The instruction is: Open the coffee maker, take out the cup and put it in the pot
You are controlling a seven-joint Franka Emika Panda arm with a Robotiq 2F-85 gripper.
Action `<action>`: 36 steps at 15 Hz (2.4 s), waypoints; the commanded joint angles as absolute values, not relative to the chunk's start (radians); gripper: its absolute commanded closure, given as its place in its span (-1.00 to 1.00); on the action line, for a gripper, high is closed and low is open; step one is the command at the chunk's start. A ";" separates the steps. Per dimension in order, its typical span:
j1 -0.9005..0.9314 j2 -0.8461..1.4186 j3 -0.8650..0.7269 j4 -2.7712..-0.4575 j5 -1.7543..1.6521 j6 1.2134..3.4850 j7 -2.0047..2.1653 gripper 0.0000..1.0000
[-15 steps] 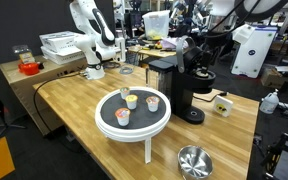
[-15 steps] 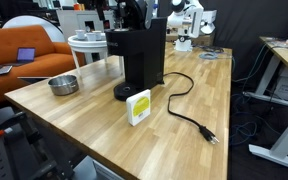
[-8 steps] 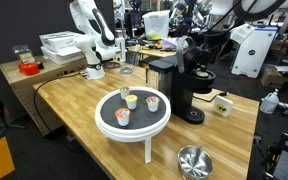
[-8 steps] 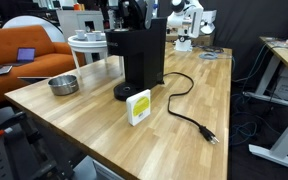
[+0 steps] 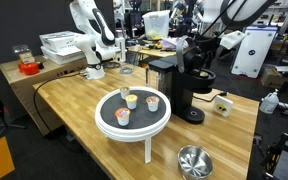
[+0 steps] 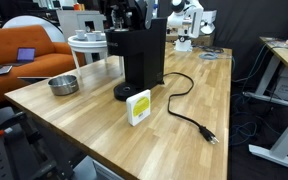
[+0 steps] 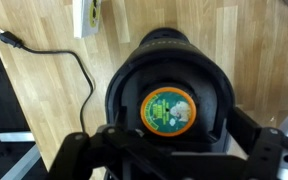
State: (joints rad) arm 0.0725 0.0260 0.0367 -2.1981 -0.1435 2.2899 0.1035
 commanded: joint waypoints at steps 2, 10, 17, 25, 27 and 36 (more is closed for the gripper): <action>0.066 0.058 0.042 -2.155 -0.118 2.267 0.114 -1.00; 0.065 0.056 0.038 -2.169 -0.117 2.258 0.130 -1.00; 0.064 0.052 0.040 -2.169 -0.074 2.258 0.117 0.24; 0.059 0.048 0.034 -2.173 -0.048 2.259 0.110 1.00; 0.058 0.046 0.034 -2.174 -0.042 2.258 0.107 0.99; 0.057 0.039 0.033 -2.170 -0.032 2.254 0.102 0.98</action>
State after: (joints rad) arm 0.0713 0.0401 0.0337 -2.1726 -0.0447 2.2730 0.1250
